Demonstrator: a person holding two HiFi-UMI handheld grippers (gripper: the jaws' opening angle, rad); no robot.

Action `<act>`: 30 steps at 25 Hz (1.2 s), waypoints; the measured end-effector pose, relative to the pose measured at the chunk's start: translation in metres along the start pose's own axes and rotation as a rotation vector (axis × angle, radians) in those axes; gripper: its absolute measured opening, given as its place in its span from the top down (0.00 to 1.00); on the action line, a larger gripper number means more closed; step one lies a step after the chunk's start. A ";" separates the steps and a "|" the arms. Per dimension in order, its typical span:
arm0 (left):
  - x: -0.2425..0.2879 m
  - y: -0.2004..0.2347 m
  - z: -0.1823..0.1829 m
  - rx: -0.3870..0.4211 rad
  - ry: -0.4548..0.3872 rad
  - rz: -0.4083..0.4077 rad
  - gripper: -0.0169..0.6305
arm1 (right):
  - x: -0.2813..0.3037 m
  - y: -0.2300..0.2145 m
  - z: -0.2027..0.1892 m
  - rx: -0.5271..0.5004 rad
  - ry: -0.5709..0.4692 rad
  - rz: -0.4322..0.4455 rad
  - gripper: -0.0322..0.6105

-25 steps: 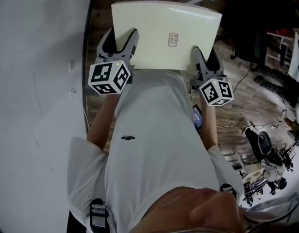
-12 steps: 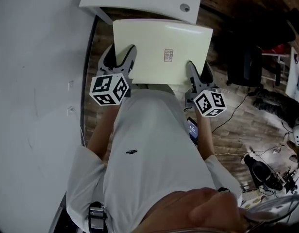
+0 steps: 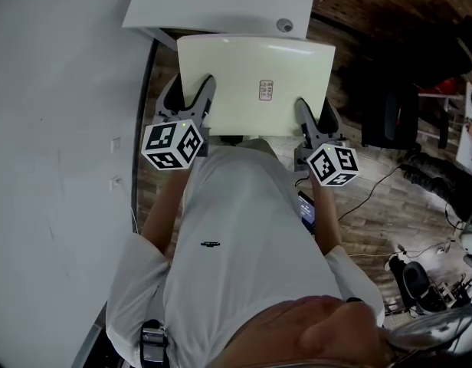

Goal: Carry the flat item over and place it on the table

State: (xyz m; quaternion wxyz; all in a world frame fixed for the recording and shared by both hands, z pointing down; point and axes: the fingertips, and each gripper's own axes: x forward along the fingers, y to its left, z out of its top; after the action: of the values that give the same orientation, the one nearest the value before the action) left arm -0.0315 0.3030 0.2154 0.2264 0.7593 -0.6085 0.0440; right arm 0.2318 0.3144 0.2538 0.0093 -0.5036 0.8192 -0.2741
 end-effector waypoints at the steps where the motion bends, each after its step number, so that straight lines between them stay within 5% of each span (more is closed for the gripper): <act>1: 0.006 0.000 0.005 0.005 -0.003 0.001 0.49 | 0.006 -0.002 0.005 0.003 -0.004 0.002 0.50; 10: 0.086 0.044 0.036 -0.018 0.007 -0.027 0.49 | 0.092 -0.012 0.030 -0.015 0.000 -0.034 0.50; 22: 0.200 0.184 0.092 -0.069 0.059 -0.100 0.50 | 0.260 0.030 0.042 -0.018 0.028 -0.124 0.50; 30: 0.314 0.241 0.125 -0.074 0.123 -0.120 0.50 | 0.379 0.004 0.060 0.026 0.061 -0.163 0.50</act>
State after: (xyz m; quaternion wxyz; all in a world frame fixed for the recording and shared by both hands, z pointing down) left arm -0.2052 -0.0682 0.2808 0.2937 0.7813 -0.5480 0.0544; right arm 0.0589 -0.0255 0.2993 -0.0313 -0.5598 0.7718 -0.2999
